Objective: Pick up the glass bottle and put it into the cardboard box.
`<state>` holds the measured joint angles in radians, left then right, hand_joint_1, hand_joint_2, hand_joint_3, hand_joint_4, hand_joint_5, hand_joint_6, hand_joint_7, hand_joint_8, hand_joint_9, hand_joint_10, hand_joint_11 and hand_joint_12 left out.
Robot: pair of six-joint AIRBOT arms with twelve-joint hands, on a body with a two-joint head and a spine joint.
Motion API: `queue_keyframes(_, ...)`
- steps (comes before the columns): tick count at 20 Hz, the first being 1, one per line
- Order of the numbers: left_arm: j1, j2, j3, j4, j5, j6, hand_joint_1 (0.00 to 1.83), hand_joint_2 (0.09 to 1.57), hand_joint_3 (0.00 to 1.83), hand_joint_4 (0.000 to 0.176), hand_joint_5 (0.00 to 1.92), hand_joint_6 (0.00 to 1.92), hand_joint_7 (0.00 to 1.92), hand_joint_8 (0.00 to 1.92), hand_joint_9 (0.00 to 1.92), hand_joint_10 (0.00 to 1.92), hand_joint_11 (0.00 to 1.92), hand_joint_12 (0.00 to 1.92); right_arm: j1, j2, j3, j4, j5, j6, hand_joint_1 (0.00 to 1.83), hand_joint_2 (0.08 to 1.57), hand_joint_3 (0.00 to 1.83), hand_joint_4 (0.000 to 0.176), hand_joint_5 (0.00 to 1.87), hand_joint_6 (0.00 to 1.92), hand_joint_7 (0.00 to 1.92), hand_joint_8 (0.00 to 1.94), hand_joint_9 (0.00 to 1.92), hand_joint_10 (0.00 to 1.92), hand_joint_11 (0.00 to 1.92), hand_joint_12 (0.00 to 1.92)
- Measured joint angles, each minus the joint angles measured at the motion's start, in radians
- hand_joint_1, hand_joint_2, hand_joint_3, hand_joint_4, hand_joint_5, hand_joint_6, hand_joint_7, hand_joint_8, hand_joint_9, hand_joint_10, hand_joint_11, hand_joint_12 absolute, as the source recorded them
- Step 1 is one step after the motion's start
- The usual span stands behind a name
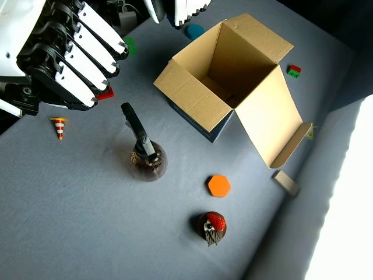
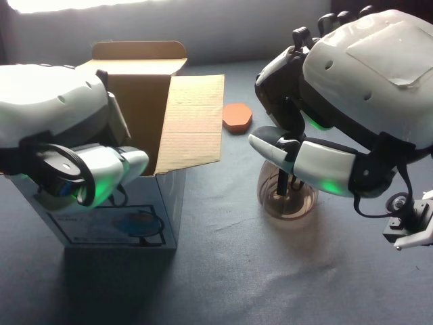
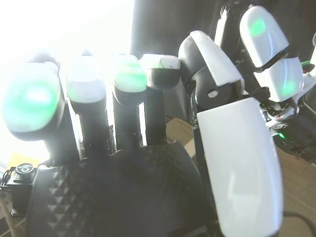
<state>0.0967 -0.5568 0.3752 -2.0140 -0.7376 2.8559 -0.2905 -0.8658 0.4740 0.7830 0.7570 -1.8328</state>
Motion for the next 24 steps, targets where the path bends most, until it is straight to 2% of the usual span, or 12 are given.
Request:
queue_keyframes(1,-0.006,0.0,0.006,-0.001,-0.007,-0.002,0.11,1.1,0.17,0.0,0.02,0.07,0.04,0.05,0.02,0.08,0.0,0.06,0.0,0.0,0.0,0.0,0.0,0.0,0.47,0.91,0.27,0.0,0.13,0.21,0.23,0.08,0.12,0.27,0.0,0.51)
queue_keyframes(4,-0.006,0.002,0.027,0.002,-0.015,-0.002,0.11,1.1,0.17,0.0,0.02,0.07,0.04,0.05,0.02,0.08,0.0,0.06,0.0,0.0,0.0,0.0,0.0,0.0,0.47,0.91,0.27,0.0,0.13,0.21,0.23,0.08,0.12,0.27,0.0,0.51)
queue_keyframes(5,-0.006,0.012,0.028,0.003,-0.013,0.002,0.1,1.16,0.07,0.0,0.03,0.02,0.04,0.01,0.03,0.03,0.0,0.01,-0.001,0.0,0.0,0.0,-0.001,0.001,0.49,0.96,0.15,0.0,0.17,0.12,0.26,0.02,0.16,0.19,0.0,0.53)
queue_keyframes(7,-0.006,0.014,0.03,0.002,-0.015,-0.001,0.09,1.18,0.04,0.0,0.04,0.02,0.04,0.0,0.02,0.02,0.0,0.0,-0.001,0.001,0.0,-0.003,-0.006,0.005,0.5,1.02,0.03,0.0,0.23,0.03,0.27,0.0,0.22,0.07,0.0,0.58)
queue_keyframes(11,-0.011,0.014,0.02,0.009,-0.035,0.0,0.1,1.2,0.01,0.0,0.08,0.01,0.07,0.0,0.04,0.01,0.0,0.0,-0.001,0.001,0.01,-0.045,-0.015,0.055,0.48,1.04,0.02,0.0,0.24,0.02,0.27,0.0,0.23,0.05,0.0,0.56)
queue_keyframes(13,-0.011,0.014,0.008,-0.014,-0.072,-0.001,0.09,1.2,0.01,0.0,0.06,0.0,0.06,0.0,0.05,0.01,0.0,0.0,-0.026,0.009,0.048,-0.224,-0.037,0.223,0.47,1.05,0.02,0.0,0.24,0.01,0.26,0.0,0.23,0.04,0.0,0.55)
queue_keyframes(14,-0.011,0.014,0.005,-0.013,-0.086,-0.001,0.08,1.2,0.01,0.0,0.04,0.0,0.06,0.0,0.04,0.0,0.0,0.0,-0.027,0.012,0.064,-0.292,-0.057,0.293,0.55,1.03,0.01,0.0,0.24,0.01,0.25,0.0,0.21,0.03,0.0,0.47)
queue_keyframes(17,-0.034,0.017,-0.047,-0.022,-0.16,-0.003,0.07,1.21,0.01,0.0,0.04,0.0,0.06,0.0,0.04,0.0,0.0,0.0,-0.031,0.014,0.127,-0.388,-0.143,0.463,0.67,1.0,0.0,0.0,0.23,0.0,0.23,0.0,0.2,0.02,0.0,0.36)
queue_keyframes(18,-0.055,0.017,-0.085,-0.04,-0.212,-0.019,0.06,1.22,0.01,0.0,0.07,0.01,0.07,0.0,0.05,0.01,0.0,0.0,-0.027,0.016,0.159,-0.4,-0.194,0.522,0.93,1.0,0.0,0.0,0.17,0.0,0.18,0.0,0.14,0.0,0.0,0.2)
queue_keyframes(21,-0.127,0.002,-0.139,-0.067,-0.349,-0.024,0.06,1.23,0.0,0.0,0.09,0.0,0.11,0.01,0.09,0.0,0.0,0.15,-0.018,0.022,0.216,-0.513,-0.263,0.697,1.11,0.99,0.0,0.0,0.15,0.0,0.15,0.0,0.11,0.0,0.0,0.06)
queue_keyframes(23,-0.207,-0.028,-0.179,-0.1,-0.497,-0.005,0.07,1.22,0.0,0.0,0.07,0.0,0.12,0.0,0.07,0.01,0.0,0.01,-0.031,0.035,0.264,-0.79,-0.274,0.989,1.23,0.99,0.0,0.0,0.13,0.0,0.11,0.0,0.07,0.0,0.0,0.0)
queue_keyframes(24,-0.263,-0.053,-0.209,-0.148,-0.615,0.021,0.07,1.22,0.0,0.0,0.07,0.0,0.09,0.0,0.06,0.0,0.0,0.0,-0.032,0.044,0.306,-1.006,-0.278,1.233,1.25,0.99,0.0,0.0,0.14,0.01,0.11,0.0,0.07,0.0,0.0,0.0)
